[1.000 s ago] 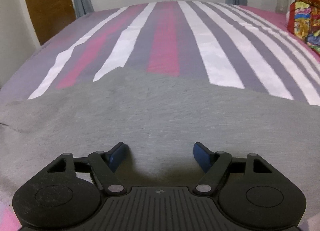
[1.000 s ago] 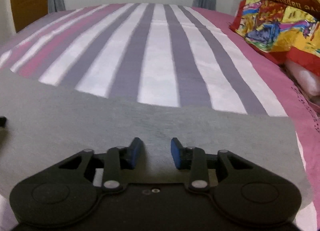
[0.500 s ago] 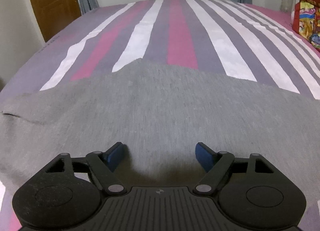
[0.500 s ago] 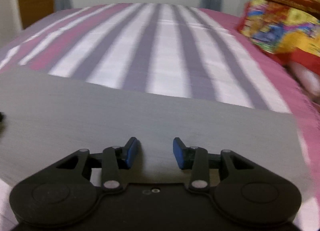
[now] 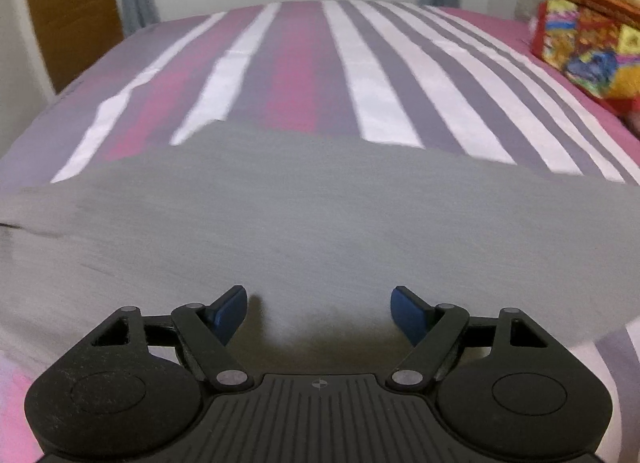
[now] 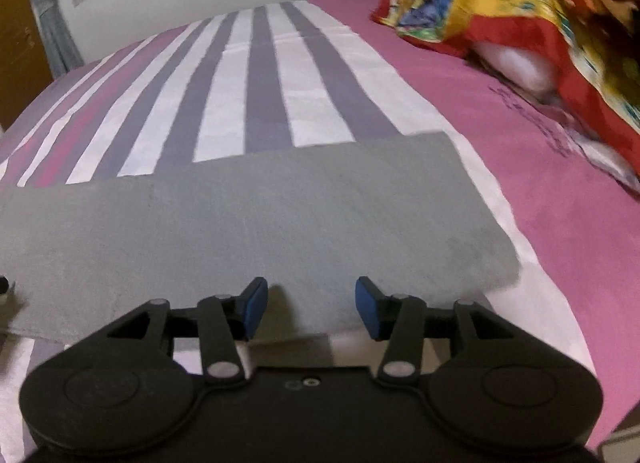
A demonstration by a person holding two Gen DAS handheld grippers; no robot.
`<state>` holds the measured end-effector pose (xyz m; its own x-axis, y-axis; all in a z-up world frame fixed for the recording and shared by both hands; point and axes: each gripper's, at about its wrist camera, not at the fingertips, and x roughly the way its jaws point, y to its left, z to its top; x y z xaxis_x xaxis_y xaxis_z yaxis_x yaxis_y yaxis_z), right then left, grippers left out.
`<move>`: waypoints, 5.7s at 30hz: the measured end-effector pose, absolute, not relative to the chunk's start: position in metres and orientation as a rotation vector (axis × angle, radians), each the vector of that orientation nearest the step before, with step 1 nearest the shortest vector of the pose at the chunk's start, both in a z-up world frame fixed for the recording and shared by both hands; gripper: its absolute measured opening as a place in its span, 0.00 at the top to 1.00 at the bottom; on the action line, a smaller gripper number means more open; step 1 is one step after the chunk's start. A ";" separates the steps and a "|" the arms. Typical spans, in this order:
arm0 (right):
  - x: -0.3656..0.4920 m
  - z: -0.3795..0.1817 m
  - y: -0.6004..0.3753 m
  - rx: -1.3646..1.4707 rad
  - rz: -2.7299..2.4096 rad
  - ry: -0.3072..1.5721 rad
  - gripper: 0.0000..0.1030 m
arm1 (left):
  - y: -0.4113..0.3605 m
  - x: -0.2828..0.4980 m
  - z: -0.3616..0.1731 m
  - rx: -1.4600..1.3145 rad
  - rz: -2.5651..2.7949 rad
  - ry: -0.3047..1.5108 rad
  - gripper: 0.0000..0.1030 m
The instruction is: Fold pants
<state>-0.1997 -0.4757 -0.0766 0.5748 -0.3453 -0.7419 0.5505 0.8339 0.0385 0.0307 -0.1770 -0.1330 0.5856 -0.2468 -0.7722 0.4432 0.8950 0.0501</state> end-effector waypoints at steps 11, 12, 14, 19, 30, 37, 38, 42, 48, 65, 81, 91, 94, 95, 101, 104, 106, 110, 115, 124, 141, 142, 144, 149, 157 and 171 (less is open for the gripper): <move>-0.236 -0.079 -0.490 0.370 -0.573 0.768 0.56 | -0.186 0.018 -0.141 0.288 -0.416 0.848 0.23; -0.238 -0.079 -0.492 0.375 -0.576 0.764 0.56 | -0.186 0.017 -0.142 0.290 -0.416 0.843 0.23; -0.244 -0.079 -0.497 0.402 -0.584 0.743 0.56 | -0.187 0.016 -0.142 0.291 -0.412 0.838 0.23; -0.250 -0.083 -0.523 0.506 -0.595 0.692 0.63 | -0.188 0.019 -0.143 0.291 -0.419 0.837 0.23; -0.232 -0.062 -0.507 0.356 -0.611 0.710 0.70 | -0.191 0.026 -0.143 0.288 -0.415 0.871 0.22; -0.182 -0.072 -0.463 0.288 -0.484 0.749 0.64 | -0.185 0.022 -0.143 0.281 -0.438 0.858 0.22; -0.172 -0.078 -0.457 0.271 -0.485 0.771 0.62 | -0.185 0.022 -0.143 0.281 -0.439 0.859 0.22; -0.147 -0.098 -0.437 0.187 -0.494 0.820 0.22 | -0.184 0.024 -0.141 0.278 -0.445 0.869 0.22; -0.132 -0.113 -0.423 0.105 -0.476 0.902 0.00 | -0.181 0.023 -0.141 0.268 -0.454 0.871 0.20; -0.188 -0.085 -0.460 0.341 -0.549 0.746 0.52 | -0.188 0.025 -0.131 0.227 -0.485 0.890 0.08; -0.262 -0.105 -0.570 0.898 -0.646 0.564 0.68 | -0.268 0.015 -0.153 0.360 -0.523 0.887 0.07; -0.234 -0.073 -0.546 0.672 -0.681 0.554 0.90 | -0.283 0.021 -0.152 0.374 -0.481 0.918 0.06; -0.217 -0.045 -0.529 0.615 -0.594 0.487 0.90 | -0.263 0.030 -0.135 0.287 -0.493 0.927 0.08; -0.208 -0.034 -0.517 0.587 -0.549 0.471 0.90 | -0.256 0.033 -0.130 0.271 -0.492 0.920 0.07; -0.131 -0.009 -0.421 0.440 -0.268 0.485 0.90 | -0.178 0.058 -0.103 0.147 -0.419 0.893 0.07; -0.097 -0.027 -0.368 0.398 -0.140 0.555 0.90 | -0.140 0.070 -0.101 0.094 -0.349 0.892 0.07; -0.078 -0.049 -0.336 0.377 -0.063 0.624 0.90 | -0.119 0.076 -0.105 0.076 -0.316 0.901 0.07; -0.054 -0.102 -0.299 0.301 -0.060 0.822 0.81 | -0.094 0.084 -0.119 0.003 -0.331 0.977 0.07; -0.078 -0.078 -0.311 0.363 -0.016 0.746 0.52 | -0.093 0.089 -0.134 -0.211 -0.462 1.109 0.07; -0.142 -0.046 -0.366 0.422 -0.149 0.602 0.40 | -0.110 0.087 -0.151 -0.383 -0.554 1.189 0.08; -0.150 -0.043 -0.400 0.434 -0.316 0.558 0.43 | -0.109 0.073 -0.093 -0.387 -0.640 0.975 0.82; -0.143 -0.043 -0.396 0.409 -0.310 0.574 0.44 | -0.100 0.073 -0.085 -0.360 -0.626 0.943 0.82; -0.130 -0.048 -0.386 0.365 -0.284 0.617 0.46 | -0.084 0.073 -0.082 -0.298 -0.592 0.924 0.82; -0.096 -0.070 -0.351 0.284 -0.236 0.722 0.56 | -0.082 0.071 -0.128 -0.144 -0.524 1.028 0.81; -0.076 -0.096 -0.318 0.061 -0.195 0.865 0.56 | -0.072 0.067 -0.104 -0.119 -0.433 0.907 0.67; 0.007 -0.105 -0.342 0.061 -0.251 0.892 0.53 | -0.160 0.116 -0.141 0.028 -0.518 0.986 0.66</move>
<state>0.0070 -0.3416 -0.1048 0.6003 -0.1915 -0.7765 0.2417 0.9689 -0.0520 0.1156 -0.1595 -0.1409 0.4416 -0.4053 -0.8005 0.4299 0.8787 -0.2078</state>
